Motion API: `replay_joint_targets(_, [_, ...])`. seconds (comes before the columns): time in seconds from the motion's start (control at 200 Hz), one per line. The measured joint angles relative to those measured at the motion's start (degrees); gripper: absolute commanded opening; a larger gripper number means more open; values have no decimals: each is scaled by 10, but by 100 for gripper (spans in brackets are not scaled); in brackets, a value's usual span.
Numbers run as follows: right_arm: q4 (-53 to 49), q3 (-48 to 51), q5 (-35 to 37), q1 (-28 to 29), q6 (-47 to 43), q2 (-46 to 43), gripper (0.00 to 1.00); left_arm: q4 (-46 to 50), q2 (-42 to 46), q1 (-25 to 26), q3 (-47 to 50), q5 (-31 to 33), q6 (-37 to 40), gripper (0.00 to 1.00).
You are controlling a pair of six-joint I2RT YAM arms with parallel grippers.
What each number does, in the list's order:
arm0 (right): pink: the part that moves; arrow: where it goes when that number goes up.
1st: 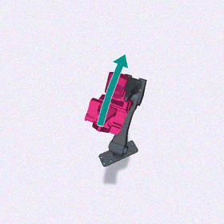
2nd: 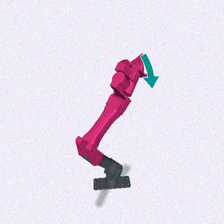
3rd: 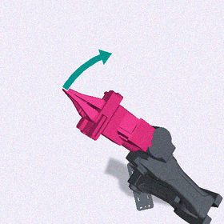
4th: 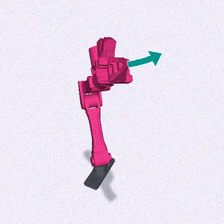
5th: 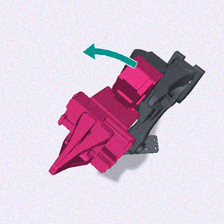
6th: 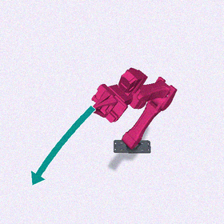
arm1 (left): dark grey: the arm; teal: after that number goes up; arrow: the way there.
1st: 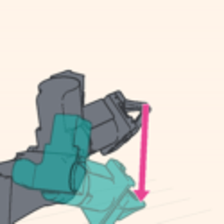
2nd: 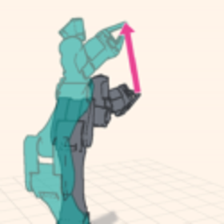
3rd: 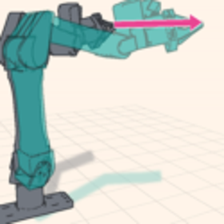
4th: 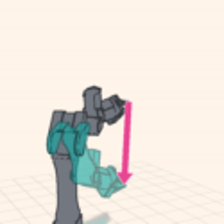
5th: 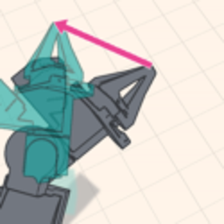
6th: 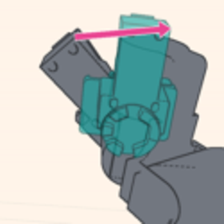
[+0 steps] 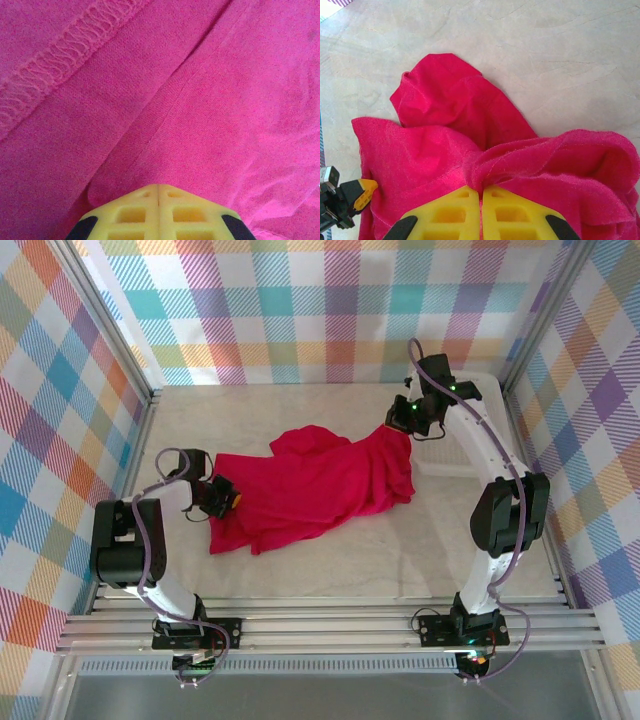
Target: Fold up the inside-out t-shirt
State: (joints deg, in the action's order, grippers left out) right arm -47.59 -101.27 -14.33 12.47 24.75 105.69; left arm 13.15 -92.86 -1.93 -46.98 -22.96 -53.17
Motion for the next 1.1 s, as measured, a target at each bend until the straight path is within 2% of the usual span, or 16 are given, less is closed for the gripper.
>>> replay_joint_targets(0.23, [0,1,0,0,0,0,0,70,64,0,-43,42,23,1])
replay_joint_targets(0.255, [0,2,0,0,0,0,0,76,72,0,-50,48,27,8])
replay_joint_targets(0.31, [0,2,0,0,0,0,0,83,87,0,-61,57,36,32])
replay_joint_targets(0.355, [0,2,0,0,0,0,0,88,95,0,-66,61,41,45])
replay_joint_targets(0.44, [0,2,0,0,0,0,0,92,97,0,-60,59,43,58])
replay_joint_targets(0.485, [0,2,0,0,0,0,0,85,97,0,-46,55,33,62])
replay_joint_targets(0.715, [0,2,0,0,0,0,0,36,96,2,45,29,-34,63])
replay_joint_targets(1.1, [0,2,0,0,0,0,0,-37,74,10,52,24,-93,52])
